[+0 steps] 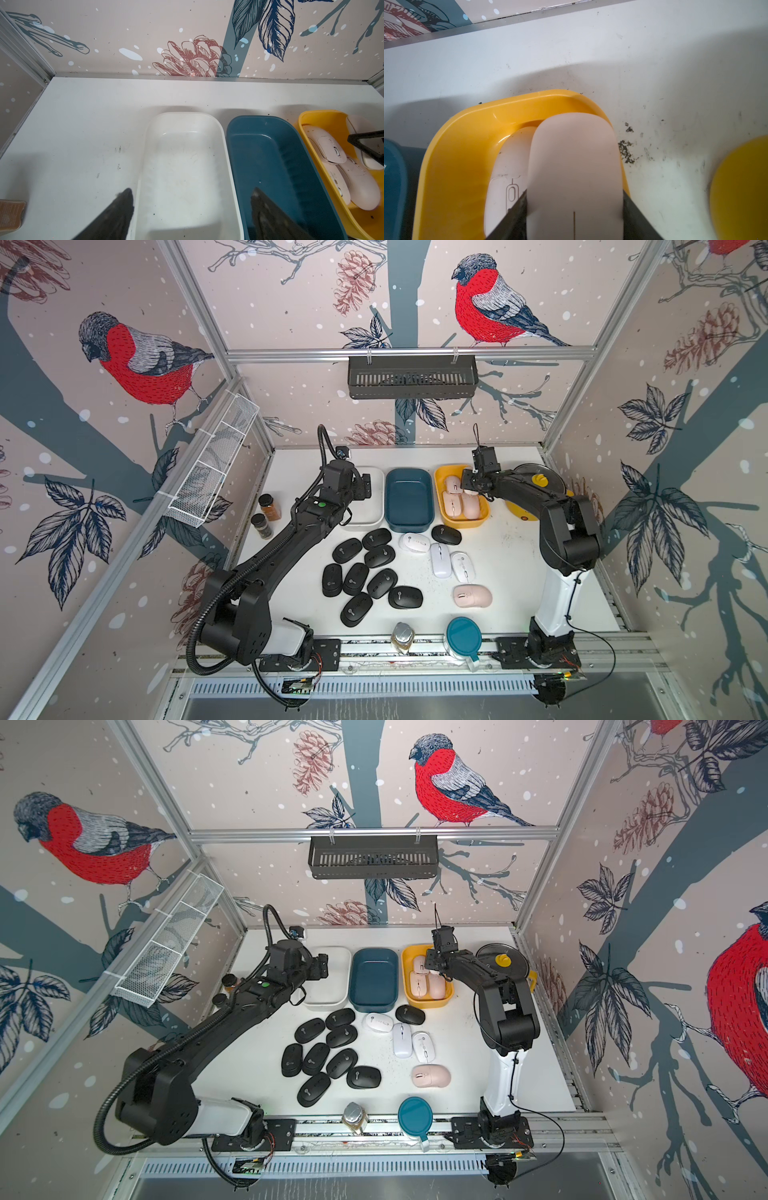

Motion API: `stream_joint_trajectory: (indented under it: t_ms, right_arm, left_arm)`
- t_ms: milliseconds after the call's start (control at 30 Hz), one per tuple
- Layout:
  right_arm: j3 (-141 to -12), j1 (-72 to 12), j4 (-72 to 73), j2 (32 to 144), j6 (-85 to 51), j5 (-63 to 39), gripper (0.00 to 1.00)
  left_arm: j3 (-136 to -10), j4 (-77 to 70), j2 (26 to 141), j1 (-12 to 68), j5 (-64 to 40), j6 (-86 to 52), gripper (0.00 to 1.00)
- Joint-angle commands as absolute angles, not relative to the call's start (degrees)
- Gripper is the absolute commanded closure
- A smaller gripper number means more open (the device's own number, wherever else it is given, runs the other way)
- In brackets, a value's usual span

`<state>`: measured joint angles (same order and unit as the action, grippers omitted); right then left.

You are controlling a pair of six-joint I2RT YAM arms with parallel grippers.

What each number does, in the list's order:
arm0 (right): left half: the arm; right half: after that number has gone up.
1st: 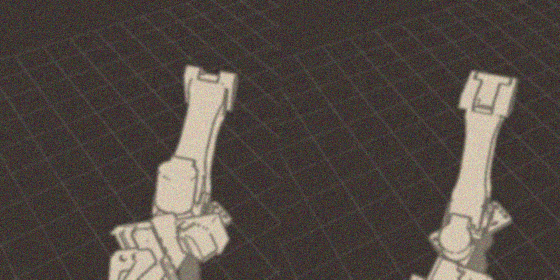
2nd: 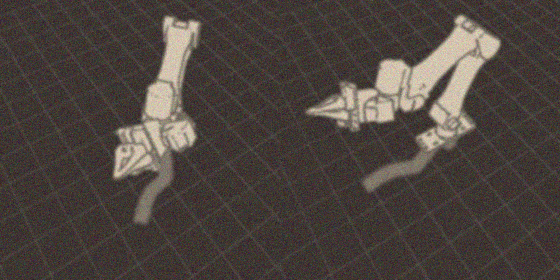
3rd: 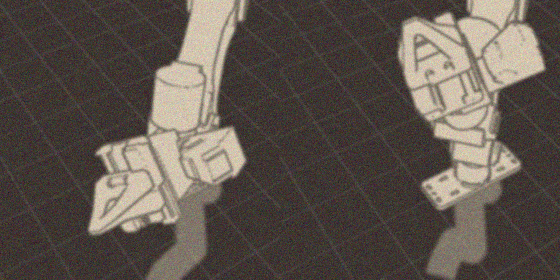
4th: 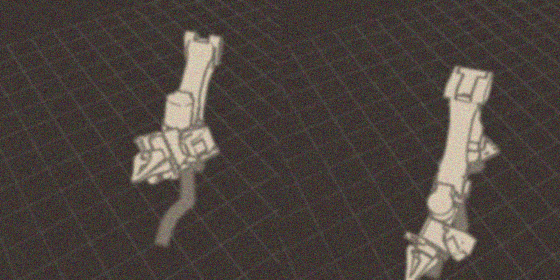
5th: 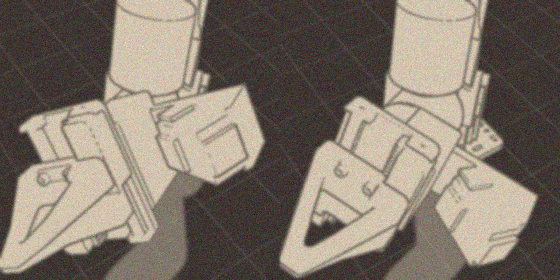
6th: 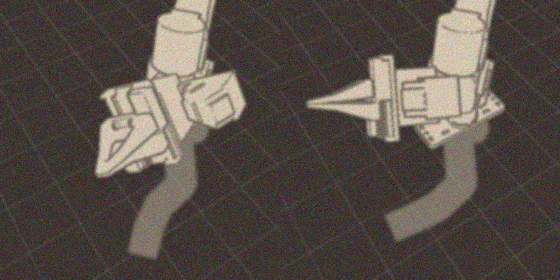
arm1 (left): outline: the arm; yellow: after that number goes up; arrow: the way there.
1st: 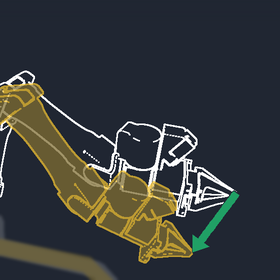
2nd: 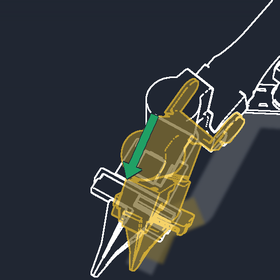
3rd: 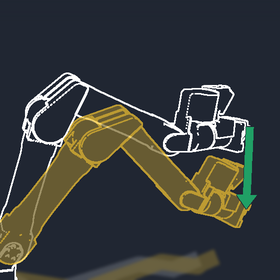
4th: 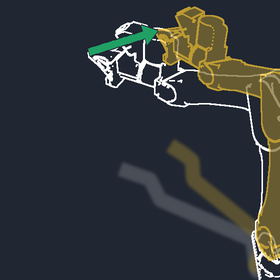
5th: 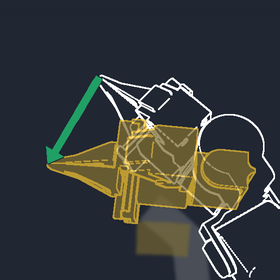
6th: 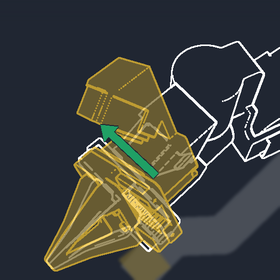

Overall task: Place the mice by color into the storage box
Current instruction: Place the mouse in the storage box.

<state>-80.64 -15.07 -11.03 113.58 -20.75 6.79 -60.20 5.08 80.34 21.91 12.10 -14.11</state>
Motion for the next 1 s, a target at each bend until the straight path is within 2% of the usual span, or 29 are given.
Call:
stream_joint_trajectory:
  t_ms: [0,500,733,967]
  right_arm:
    - [-82.4,-15.0,-12.3,115.4,-20.1,8.7,0.43]
    - [-85.1,-15.0,-13.4,119.7,-21.0,9.9,0.37]
    - [-85.2,-15.2,-13.3,119.1,-21.4,9.8,0.30]
    - [-85.5,-16.2,-13.3,115.8,-20.9,9.8,0.28]
  left_arm:
    - [-60.4,4.4,80.6,22.0,12.8,-13.8,0.13]
    - [-60.7,4.9,81.4,22.0,13.1,-13.8,0.13]
    - [-60.8,4.9,81.2,22.0,13.0,-13.8,0.13]
    - [-60.8,5.0,80.9,22.0,12.9,-14.1,0.13]
